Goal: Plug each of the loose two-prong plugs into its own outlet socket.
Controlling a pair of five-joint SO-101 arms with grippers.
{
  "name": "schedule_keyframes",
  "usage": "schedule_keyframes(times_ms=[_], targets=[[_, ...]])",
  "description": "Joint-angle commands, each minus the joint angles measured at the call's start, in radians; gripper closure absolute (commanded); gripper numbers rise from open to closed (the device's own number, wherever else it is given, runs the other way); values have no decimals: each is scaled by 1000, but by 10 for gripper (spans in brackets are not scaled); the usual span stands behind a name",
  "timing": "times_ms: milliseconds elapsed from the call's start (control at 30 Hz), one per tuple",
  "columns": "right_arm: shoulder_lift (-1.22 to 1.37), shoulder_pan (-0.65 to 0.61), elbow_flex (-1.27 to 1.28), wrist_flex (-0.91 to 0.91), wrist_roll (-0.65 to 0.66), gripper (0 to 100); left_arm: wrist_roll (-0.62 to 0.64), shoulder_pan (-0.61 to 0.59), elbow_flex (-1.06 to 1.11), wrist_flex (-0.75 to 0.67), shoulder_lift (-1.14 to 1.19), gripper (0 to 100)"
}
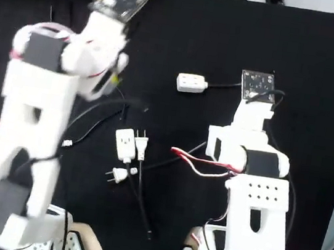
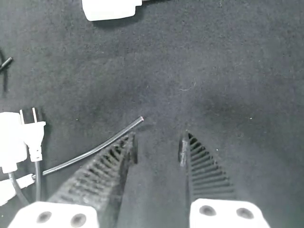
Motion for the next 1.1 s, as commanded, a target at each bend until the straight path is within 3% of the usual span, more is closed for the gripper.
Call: schedule_keyframes(times_ms=[0, 133, 667, 867, 1067], targets=[[-19, -20, -47, 3, 2, 847, -114, -47, 189, 5, -176, 972], [-19, -20, -47, 3, 0, 847, -232, -70, 440, -43, -293, 972], [-19, -20, -31, 2, 5, 847, -379, -93, 1346, -694, -569, 970], [-19, -21, -30, 2, 5, 847, -354, -93, 1491, -844, -569, 829], [-19, -21, -28, 2, 5, 847, -281, -97, 1504, -919, -569, 761]])
